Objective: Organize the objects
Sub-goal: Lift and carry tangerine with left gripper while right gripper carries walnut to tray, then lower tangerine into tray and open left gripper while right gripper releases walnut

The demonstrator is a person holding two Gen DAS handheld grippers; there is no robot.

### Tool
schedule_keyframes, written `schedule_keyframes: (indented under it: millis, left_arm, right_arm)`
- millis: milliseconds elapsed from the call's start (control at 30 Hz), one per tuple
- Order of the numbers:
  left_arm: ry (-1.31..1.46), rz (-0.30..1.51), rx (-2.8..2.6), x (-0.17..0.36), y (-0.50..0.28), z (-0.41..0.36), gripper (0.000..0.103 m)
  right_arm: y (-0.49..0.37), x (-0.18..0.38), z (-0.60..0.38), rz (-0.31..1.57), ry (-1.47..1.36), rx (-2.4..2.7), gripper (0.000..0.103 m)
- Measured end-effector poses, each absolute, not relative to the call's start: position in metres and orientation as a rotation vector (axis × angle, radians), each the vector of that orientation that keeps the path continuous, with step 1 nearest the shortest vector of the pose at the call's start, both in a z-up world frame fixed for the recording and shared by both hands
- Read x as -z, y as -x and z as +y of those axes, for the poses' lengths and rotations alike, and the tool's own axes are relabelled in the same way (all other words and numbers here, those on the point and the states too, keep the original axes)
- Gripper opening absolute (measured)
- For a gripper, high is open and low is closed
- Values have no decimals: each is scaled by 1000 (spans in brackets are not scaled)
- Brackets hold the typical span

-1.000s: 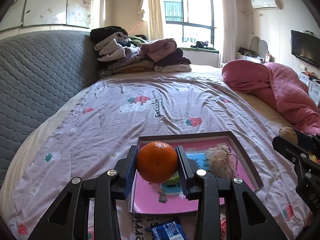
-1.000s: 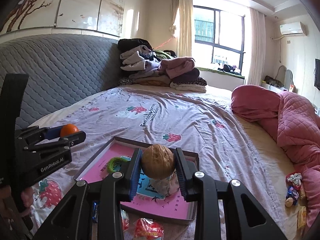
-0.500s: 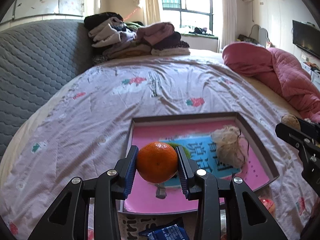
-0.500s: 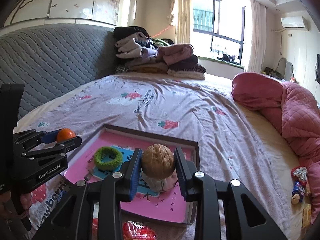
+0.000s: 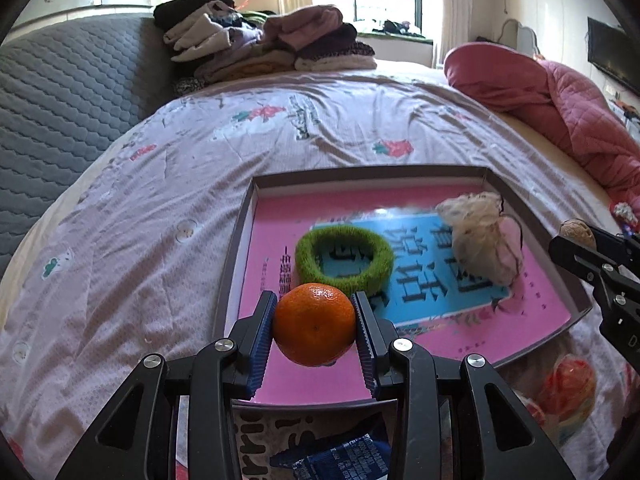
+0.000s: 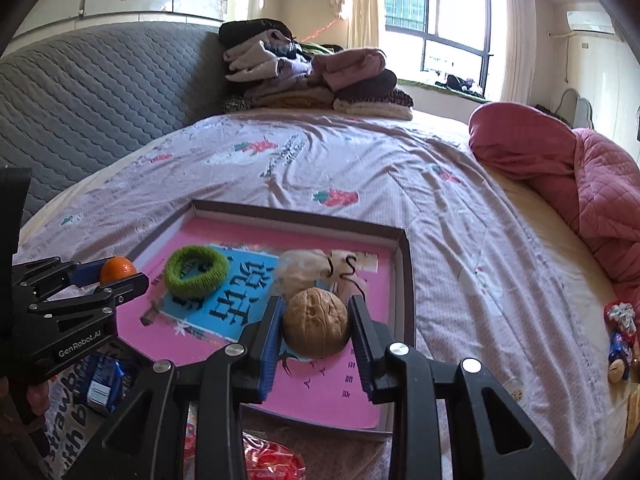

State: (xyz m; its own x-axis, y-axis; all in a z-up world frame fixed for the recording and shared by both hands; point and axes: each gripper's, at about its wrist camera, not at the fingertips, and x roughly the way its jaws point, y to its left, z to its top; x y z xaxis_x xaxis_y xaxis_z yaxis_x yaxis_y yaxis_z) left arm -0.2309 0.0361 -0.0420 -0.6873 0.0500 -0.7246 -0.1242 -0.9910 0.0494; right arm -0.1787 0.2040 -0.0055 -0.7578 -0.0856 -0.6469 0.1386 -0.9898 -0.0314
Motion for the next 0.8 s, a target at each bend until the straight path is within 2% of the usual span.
schedule_keyframes:
  millis: [800]
  left_arm:
    - [1311, 166, -2749, 66, 246, 32, 39]
  right_arm:
    - [196, 41, 210, 148, -1206, 2807, 33]
